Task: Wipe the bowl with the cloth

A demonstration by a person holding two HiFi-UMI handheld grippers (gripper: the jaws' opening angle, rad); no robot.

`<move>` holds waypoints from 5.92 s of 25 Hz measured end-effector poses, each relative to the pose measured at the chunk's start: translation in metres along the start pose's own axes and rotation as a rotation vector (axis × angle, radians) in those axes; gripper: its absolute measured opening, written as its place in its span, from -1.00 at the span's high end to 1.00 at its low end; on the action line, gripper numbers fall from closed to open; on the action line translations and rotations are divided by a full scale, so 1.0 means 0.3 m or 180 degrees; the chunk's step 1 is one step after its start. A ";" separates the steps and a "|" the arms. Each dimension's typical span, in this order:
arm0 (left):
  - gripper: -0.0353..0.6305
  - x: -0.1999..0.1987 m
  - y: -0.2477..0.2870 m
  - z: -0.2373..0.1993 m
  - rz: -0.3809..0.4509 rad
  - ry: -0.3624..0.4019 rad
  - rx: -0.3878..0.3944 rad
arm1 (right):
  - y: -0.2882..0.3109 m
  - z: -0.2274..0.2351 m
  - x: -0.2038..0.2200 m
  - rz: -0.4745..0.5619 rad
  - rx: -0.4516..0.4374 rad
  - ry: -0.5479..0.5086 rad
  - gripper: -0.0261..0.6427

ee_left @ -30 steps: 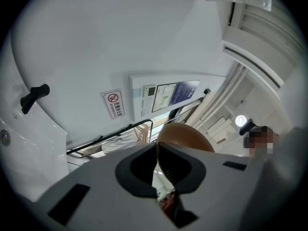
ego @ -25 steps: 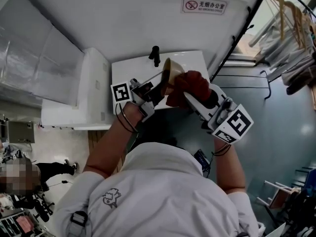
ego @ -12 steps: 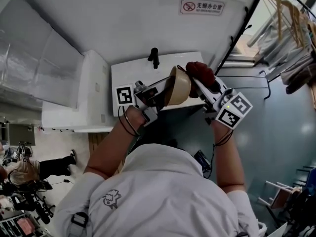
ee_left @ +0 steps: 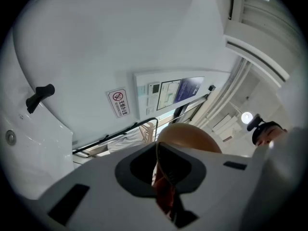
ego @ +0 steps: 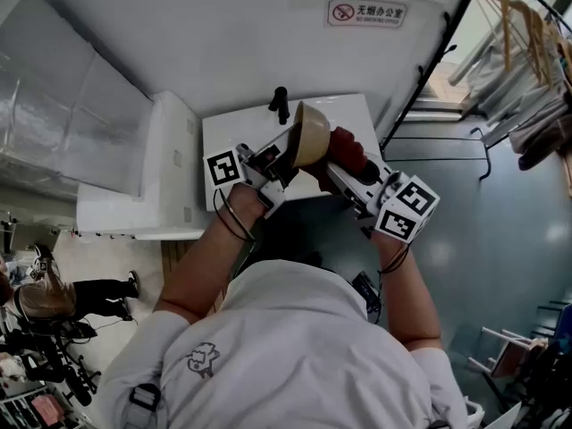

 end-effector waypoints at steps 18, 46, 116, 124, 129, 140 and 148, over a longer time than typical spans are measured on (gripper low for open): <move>0.82 0.034 -0.021 0.020 -0.0262 0.0004 0.0046 | -0.002 0.062 -0.004 0.0164 0.0107 0.0234 0.65; 0.82 -0.533 -0.355 -0.259 -0.0506 0.0866 -0.0930 | 0.404 0.187 0.084 0.0004 0.0378 0.0157 0.64; 0.82 -0.121 -0.565 -1.401 -0.2143 0.1473 -0.3421 | 0.377 0.915 1.094 -0.2089 0.0811 0.1182 0.62; 0.82 -0.081 -0.547 -1.469 -0.2377 0.1511 -0.3403 | 0.358 0.946 1.125 -0.2161 0.0773 0.1256 0.62; 0.82 -0.062 -0.558 -1.488 -0.2377 0.1505 -0.3406 | 0.354 0.951 1.126 -0.2148 0.0764 0.1274 0.62; 0.49 -0.043 -0.587 -1.506 -0.2387 0.1404 -0.3441 | 0.340 0.964 1.097 -0.2101 0.0772 0.1233 0.61; 0.43 -0.087 -0.582 -1.454 -0.2293 0.1495 -0.3388 | 0.360 0.936 1.052 -0.2068 0.0750 0.1149 0.61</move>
Point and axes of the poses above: the fingertips, and each gripper's own axes: y forward along the fingers, z to its right, x out of its underside, the point moved 7 cm from there along -y, backward along the fingers, and after that the axes turned 5 degrees about z, right-handed, at the moved point
